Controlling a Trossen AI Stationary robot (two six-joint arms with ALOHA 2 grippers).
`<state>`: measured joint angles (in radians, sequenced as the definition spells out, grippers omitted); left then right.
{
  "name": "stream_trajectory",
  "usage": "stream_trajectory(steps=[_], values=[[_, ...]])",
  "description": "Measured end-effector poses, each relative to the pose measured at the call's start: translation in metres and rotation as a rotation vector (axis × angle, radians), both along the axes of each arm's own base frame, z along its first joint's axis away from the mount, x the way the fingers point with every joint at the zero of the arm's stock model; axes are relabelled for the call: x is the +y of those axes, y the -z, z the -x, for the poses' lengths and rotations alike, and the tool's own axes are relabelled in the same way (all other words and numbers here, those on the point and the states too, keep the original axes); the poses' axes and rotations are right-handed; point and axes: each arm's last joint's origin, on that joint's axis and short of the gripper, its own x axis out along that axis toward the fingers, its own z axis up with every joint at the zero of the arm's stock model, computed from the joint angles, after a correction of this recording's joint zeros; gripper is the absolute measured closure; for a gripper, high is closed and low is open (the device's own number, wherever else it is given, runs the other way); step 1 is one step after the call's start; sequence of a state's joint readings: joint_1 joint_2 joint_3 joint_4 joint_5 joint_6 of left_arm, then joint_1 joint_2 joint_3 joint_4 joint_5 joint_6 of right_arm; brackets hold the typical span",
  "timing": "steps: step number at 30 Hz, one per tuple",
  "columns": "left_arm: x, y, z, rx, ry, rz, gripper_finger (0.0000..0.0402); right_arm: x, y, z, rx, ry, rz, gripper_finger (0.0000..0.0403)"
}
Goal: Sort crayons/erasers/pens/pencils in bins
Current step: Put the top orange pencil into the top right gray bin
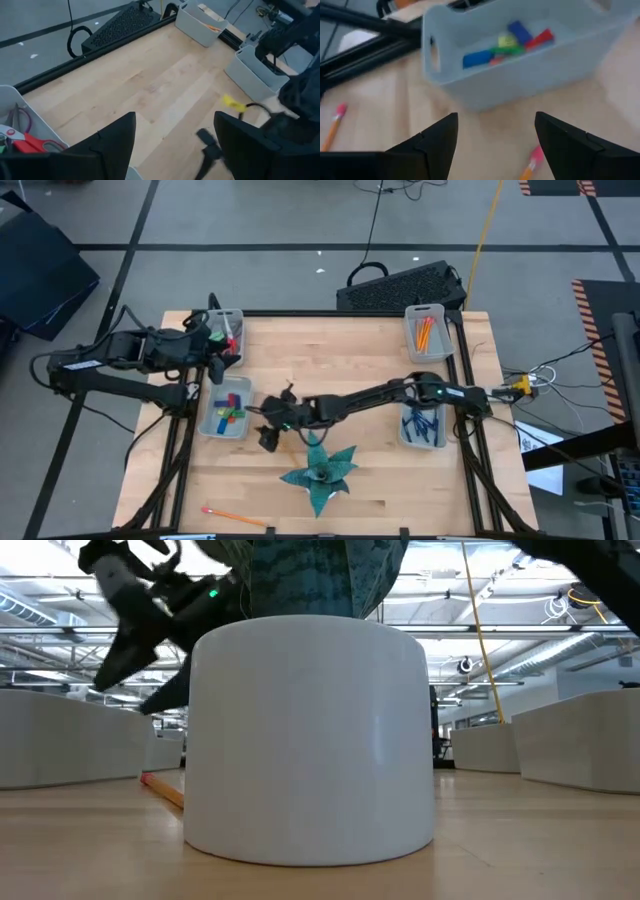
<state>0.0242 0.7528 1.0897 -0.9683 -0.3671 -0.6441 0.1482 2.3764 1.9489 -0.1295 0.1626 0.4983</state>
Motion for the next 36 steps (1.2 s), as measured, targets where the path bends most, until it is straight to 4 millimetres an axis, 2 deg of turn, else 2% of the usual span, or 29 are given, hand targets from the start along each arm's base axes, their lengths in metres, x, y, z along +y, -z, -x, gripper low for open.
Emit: stream_trajectory(steps=[3,7,15,19,26,31,33,36], values=[[0.000,0.000,0.000,-0.009,-0.013,0.016,0.0133,-0.007,0.014,-0.012,0.016,0.001,0.071,0.0148],[0.000,0.000,0.000,-0.020,-0.032,0.042,0.0133,-0.006,0.045,-0.011,0.107,0.021,0.196,0.0148],[0.001,0.000,0.000,-0.041,-0.087,0.055,0.0133,-0.004,0.063,0.002,0.251,0.020,0.236,0.0158],[0.002,0.000,0.001,-0.049,-0.123,0.048,0.0133,-0.003,0.067,0.005,0.268,0.027,0.239,0.0196],[0.002,0.000,0.001,-0.057,-0.139,0.058,0.0133,-0.004,0.070,0.007,0.285,0.034,0.244,0.0299],[0.002,0.000,0.001,-0.046,-0.122,0.040,0.0133,-0.014,0.071,0.007,0.295,0.082,0.197,0.0369],[0.002,0.000,0.001,-0.036,-0.109,0.022,0.0133,-0.019,0.070,0.007,0.297,0.099,0.175,0.0386],[0.002,0.000,0.001,-0.016,-0.083,-0.014,0.0133,-0.026,0.058,0.007,0.280,0.111,0.151,0.0387]])
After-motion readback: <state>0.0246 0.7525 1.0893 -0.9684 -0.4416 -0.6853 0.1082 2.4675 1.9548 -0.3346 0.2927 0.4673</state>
